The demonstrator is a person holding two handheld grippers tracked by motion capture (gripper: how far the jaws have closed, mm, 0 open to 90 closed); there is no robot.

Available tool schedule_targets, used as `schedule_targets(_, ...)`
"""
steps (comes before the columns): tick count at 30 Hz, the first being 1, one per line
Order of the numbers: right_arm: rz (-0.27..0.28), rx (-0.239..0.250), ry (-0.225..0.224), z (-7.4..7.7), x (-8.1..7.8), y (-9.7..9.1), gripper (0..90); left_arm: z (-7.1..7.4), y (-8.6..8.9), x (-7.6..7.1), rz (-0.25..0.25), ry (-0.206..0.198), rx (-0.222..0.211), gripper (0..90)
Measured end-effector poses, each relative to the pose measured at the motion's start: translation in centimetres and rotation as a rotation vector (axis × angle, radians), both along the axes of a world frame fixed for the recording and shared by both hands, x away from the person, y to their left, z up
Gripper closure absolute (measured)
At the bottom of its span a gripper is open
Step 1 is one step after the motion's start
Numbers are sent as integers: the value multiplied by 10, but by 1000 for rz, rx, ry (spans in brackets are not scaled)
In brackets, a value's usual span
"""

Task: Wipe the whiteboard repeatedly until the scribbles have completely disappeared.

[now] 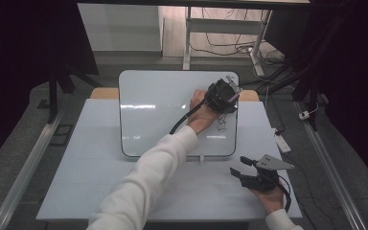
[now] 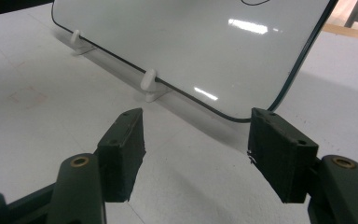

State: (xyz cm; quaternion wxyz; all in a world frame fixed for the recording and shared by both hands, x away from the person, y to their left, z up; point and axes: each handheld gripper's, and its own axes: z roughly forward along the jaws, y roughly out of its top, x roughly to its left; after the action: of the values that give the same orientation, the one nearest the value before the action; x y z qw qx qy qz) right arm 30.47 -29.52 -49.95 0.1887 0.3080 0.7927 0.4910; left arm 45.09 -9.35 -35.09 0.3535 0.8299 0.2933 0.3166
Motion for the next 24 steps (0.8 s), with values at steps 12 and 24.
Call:
schedule_targets(12, 10, 0, 1, -1, -1, 1, 356, -9, -10, 0, -86, 49, 5, 405)
schedule_targets(24, 8, 0, -5, 0, -1, 1, 356, -10, -14, -1, -113, 50, 18, 406)
